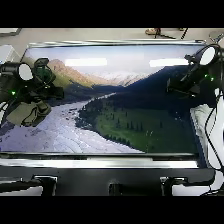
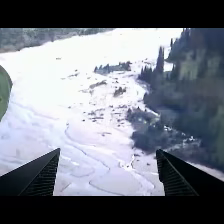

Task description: Fold the clothes and pants, and hang the long-sleeved shirts on hangers.

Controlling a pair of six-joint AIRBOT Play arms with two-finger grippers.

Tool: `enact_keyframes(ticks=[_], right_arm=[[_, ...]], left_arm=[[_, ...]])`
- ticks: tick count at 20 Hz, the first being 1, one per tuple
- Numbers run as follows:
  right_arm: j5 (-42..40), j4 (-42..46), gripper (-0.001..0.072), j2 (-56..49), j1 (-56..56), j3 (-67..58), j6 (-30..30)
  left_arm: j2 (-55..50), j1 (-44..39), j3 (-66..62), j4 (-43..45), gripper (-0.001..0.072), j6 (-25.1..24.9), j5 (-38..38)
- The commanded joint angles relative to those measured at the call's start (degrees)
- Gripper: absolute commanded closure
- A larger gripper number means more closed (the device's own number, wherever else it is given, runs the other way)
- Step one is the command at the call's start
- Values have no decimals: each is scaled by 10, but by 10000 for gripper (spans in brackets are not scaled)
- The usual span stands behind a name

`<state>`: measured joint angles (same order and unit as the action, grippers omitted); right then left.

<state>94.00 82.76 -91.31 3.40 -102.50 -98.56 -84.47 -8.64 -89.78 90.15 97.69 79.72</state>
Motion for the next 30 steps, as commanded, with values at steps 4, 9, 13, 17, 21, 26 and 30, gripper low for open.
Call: enact_keyframes(ticks=[4, 9, 13, 17, 21, 26, 30], right_arm=[[-11, 0, 37, 0, -1, 0, 0], [-119, 1, 36, 0, -1, 0, 1], [-192, 13, 37, -1, -1, 0, 50], [-144, 9, 30, -4, -1, 6, 50], [-129, -39, 8, -4, -1, 48, 87], [-122, -66, 9, -4, -1, 82, 90], [-71, -88, 9, -4, -1, 82, 90]], left_arm=[[-4, 0, 0, 0, -8, 5, -118], [-12, 0, 0, -51, -8, 75, -189], [-13, 82, -43, -11, -13, 93, -159], [-14, 325, -19, -132, -13, 130, 20], [-5, 452, 104, -192, -13, 75, 3], [-12, 471, 235, -228, -13, 68, -130], [-20, 466, 281, -346, -10, -10, -244]])
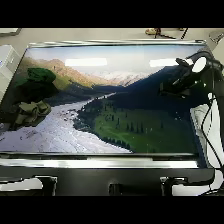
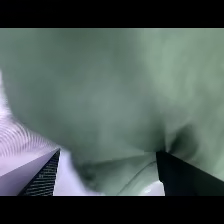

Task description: Fold the clothes and pants, and hang the long-sleeved shirts on hangers.

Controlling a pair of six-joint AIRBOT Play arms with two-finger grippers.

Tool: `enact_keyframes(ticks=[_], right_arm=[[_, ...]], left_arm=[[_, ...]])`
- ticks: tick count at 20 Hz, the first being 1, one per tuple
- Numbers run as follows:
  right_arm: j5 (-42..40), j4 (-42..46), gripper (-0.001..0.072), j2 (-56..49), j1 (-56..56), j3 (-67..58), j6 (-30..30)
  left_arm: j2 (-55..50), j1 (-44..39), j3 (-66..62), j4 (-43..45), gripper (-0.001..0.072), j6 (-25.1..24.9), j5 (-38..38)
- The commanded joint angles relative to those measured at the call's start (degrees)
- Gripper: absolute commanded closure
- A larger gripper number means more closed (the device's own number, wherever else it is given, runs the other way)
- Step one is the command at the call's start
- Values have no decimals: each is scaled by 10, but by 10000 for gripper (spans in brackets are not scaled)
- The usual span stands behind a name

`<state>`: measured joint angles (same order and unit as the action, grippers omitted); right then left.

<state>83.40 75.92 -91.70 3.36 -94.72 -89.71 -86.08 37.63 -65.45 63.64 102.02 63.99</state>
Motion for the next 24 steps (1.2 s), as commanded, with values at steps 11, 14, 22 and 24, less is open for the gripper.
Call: enact_keyframes(ticks=[11, 14, 22, 24], right_arm=[[52, 53, 35, 92, 0, 3, 0], [16, 76, 35, 152, 0, 3, -1], [-49, 89, 36, 277, 0, 3, -32], [-39, 105, 36, 295, 0, 3, -33]], left_arm=[[183, -51, -5, -226, 680, -162, -117], [362, -160, -5, -276, 680, -185, -205], [454, -671, 76, -274, 680, -185, -426], [402, -754, 113, -275, 680, -179, -456]])
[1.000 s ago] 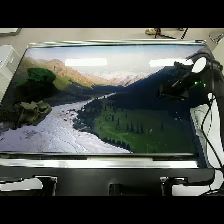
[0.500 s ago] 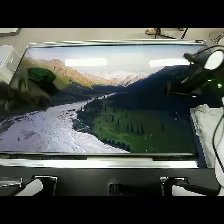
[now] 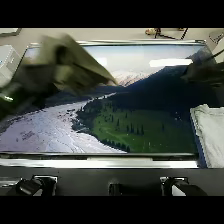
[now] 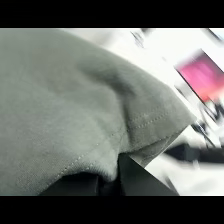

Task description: Fold the clothes and pants, and hang the long-sleeved shirts on hangers.

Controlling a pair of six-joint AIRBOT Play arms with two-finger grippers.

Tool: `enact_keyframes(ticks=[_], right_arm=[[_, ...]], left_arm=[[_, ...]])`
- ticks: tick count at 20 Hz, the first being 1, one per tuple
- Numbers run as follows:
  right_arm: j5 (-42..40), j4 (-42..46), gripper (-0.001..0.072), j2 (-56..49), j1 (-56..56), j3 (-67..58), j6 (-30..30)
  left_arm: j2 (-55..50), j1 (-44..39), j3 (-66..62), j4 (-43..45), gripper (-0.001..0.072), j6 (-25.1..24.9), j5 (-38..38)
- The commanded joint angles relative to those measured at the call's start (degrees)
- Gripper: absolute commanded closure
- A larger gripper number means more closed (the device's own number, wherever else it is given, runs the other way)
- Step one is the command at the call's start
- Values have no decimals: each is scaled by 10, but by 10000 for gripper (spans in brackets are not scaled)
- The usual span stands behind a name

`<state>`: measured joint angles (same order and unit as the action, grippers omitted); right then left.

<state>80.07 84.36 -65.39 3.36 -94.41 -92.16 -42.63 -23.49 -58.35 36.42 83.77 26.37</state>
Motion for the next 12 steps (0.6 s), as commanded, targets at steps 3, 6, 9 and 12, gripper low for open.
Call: enact_keyframes(ticks=[3, 6, 9, 12], right_arm=[[39, 38, 38, 38, 0, 0, -9], [104, 27, 38, 17, 0, 2, -24], [141, -7, 34, -37, 0, 2, -19], [154, -63, 28, -108, 0, 2, -19]], left_arm=[[-135, -207, 89, -2, 679, 96, -39], [-245, -234, 123, -4, 677, 111, 37], [-325, -197, 97, -45, -13, 104, 163], [-311, -88, 27, -43, -13, 3, 304]])
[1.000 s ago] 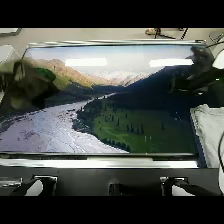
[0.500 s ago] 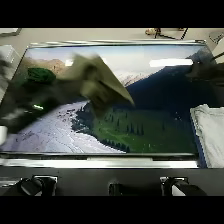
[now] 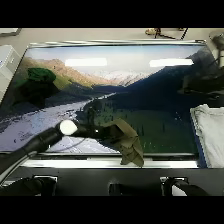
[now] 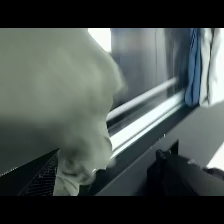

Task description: Fold the clothes and pants, and hang the long-sleeved shirts on hangers.

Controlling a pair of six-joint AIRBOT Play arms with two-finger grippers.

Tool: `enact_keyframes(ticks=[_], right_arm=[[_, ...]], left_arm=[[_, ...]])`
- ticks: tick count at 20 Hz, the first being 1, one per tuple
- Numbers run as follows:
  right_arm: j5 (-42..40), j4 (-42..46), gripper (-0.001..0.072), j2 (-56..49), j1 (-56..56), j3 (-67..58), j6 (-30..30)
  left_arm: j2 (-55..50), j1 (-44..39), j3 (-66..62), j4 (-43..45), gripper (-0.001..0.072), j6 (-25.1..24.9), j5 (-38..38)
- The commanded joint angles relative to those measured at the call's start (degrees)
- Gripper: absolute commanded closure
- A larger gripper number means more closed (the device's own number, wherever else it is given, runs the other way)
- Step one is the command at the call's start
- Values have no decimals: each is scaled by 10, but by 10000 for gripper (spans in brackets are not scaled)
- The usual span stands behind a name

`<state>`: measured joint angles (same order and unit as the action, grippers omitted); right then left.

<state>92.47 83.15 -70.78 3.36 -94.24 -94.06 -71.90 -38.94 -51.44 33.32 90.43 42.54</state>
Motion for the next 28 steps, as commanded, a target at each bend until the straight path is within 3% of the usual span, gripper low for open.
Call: enact_keyframes(ticks=[1, 5, 7, 9, 11, 17, 20, 21, 24, 28], right_arm=[[37, -79, 27, -75, 0, 3, 0], [31, -142, 23, -102, 0, 101, 18], [26, -142, 23, -93, 0, 185, 34], [8, -159, 23, -74, 0, 282, 57], [-9, -199, 20, -48, 0, 373, 89], [-61, -241, 7, 11, 0, 536, 117], [-70, -244, -3, 11, 0, 573, 129], [-73, -247, -3, 11, 0, 584, 136], [-90, -272, -3, 11, 0, 616, 155], [-143, -298, -1, 11, -1, 657, 164]], left_arm=[[-3, 117, -67, -3, -13, -73, 176], [34, 291, -99, 49, -12, -77, 236], [19, 330, -71, 49, -10, -82, 249], [-4, 326, -17, 43, -9, -90, 229], [-38, 301, 42, 5, -7, -131, 200], [-146, 199, 75, -256, -7, -269, 129], [-177, 166, 75, -289, -4, -289, 126], [-184, 161, 75, -289, 73, -289, 123], [-185, 157, 74, -304, 650, -290, 102], [-182, 158, 60, -308, 679, -305, 110]])
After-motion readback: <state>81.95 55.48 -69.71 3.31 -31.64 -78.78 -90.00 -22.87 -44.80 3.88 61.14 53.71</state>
